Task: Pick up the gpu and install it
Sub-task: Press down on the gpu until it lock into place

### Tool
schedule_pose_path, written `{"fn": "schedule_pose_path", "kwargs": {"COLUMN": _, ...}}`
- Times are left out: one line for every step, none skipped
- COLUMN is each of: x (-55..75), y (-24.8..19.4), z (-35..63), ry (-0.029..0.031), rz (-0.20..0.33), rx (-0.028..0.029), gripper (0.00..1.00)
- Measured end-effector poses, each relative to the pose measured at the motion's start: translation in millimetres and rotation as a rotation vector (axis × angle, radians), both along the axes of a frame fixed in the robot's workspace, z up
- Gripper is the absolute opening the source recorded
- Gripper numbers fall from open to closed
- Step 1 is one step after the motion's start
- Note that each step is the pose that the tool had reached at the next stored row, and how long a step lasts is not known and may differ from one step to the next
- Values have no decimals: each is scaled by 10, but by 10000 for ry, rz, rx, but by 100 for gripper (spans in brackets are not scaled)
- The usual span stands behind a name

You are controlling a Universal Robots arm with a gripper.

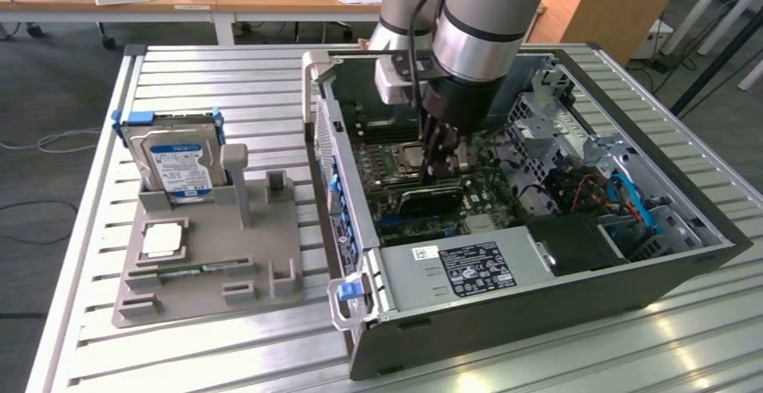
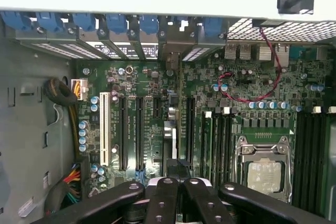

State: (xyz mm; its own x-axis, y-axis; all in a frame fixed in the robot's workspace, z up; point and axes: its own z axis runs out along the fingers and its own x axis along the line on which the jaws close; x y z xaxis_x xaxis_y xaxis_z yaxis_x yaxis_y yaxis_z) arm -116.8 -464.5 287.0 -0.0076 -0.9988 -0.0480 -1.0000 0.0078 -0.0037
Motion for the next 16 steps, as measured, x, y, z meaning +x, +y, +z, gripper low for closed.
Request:
{"fn": "schedule_pose_path", "kwargs": {"x": 0, "y": 0, "z": -9, "ry": 0, "rz": 0, "rx": 1, "gripper": 11}}
{"fn": "schedule_pose_path", "kwargs": {"x": 0, "y": 0, "z": -11, "ry": 1, "rz": 0, "rx": -1, "gripper": 11}}
{"fn": "schedule_pose_path", "kwargs": {"x": 0, "y": 0, "z": -11, "ry": 1, "rz": 0, "rx": -2, "gripper": 11}}
{"fn": "schedule_pose_path", "kwargs": {"x": 0, "y": 0, "z": -11, "ry": 2, "rz": 0, "rx": -3, "gripper": 11}}
{"fn": "schedule_pose_path", "kwargs": {"x": 0, "y": 0, "z": -13, "ry": 1, "rz": 0, "rx": -2, "gripper": 11}}
{"fn": "schedule_pose_path", "kwargs": {"x": 0, "y": 9, "z": -18, "ry": -1, "rz": 0, "rx": 2, "gripper": 11}}
{"fn": "schedule_pose_path", "kwargs": {"x": 0, "y": 23, "z": -21, "ry": -1, "rz": 1, "rx": 1, "gripper": 11}}
{"fn": "schedule_pose_path", "kwargs": {"x": 0, "y": 30, "z": -23, "ry": 1, "rz": 0, "rx": 0, "gripper": 11}}
{"fn": "schedule_pose_path", "kwargs": {"x": 0, "y": 30, "z": -23, "ry": 0, "rz": 0, "rx": 0, "gripper": 11}}
{"fn": "schedule_pose_path", "kwargs": {"x": 0, "y": 30, "z": -23, "ry": 1, "rz": 1, "rx": -2, "gripper": 11}}
{"fn": "schedule_pose_path", "kwargs": {"x": 0, "y": 30, "z": -32, "ry": 0, "rz": 1, "rx": 0, "gripper": 11}}
{"fn": "schedule_pose_path", "kwargs": {"x": -3, "y": 31, "z": -45, "ry": 0, "rz": 0, "rx": -1, "gripper": 11}}
{"fn": "schedule_pose_path", "kwargs": {"x": -5, "y": 31, "z": -58, "ry": 0, "rz": -1, "rx": -1, "gripper": 11}}
{"fn": "schedule_pose_path", "kwargs": {"x": -6, "y": 31, "z": -70, "ry": -1, "rz": 0, "rx": -1, "gripper": 11}}
{"fn": "schedule_pose_path", "kwargs": {"x": -7, "y": 31, "z": -80, "ry": -1, "rz": 1, "rx": 0, "gripper": 11}}
{"fn": "schedule_pose_path", "kwargs": {"x": -7, "y": 31, "z": -82, "ry": -1, "rz": 1, "rx": -1, "gripper": 11}}
